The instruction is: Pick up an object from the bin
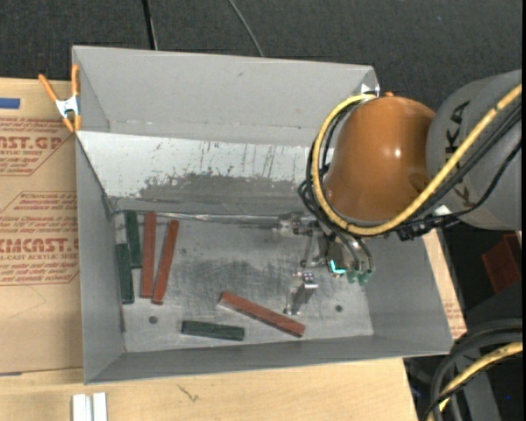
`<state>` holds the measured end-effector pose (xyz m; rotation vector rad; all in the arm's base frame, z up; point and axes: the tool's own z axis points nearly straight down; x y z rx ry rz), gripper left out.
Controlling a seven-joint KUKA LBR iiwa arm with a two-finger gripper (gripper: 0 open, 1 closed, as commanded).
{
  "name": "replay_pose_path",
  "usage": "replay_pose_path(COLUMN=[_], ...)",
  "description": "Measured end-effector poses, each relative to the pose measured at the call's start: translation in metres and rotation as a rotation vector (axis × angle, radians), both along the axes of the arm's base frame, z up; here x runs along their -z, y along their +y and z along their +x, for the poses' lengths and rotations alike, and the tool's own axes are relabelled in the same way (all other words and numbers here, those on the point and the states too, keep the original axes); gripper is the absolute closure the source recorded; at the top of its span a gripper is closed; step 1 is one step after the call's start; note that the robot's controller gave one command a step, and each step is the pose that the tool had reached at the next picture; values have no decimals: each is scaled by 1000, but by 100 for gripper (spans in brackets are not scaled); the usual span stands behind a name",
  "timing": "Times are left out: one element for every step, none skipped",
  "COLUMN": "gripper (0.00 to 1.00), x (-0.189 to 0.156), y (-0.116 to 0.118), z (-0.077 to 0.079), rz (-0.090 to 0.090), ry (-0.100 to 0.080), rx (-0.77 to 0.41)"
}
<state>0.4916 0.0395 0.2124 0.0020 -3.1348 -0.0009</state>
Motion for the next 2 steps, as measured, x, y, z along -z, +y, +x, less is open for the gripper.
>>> replay_pose_path(gripper=[0,0], x=[-3,82], y=[0,-22], z=[2,-1], rz=[0,1], ry=[-8,-12], rx=[1,53])
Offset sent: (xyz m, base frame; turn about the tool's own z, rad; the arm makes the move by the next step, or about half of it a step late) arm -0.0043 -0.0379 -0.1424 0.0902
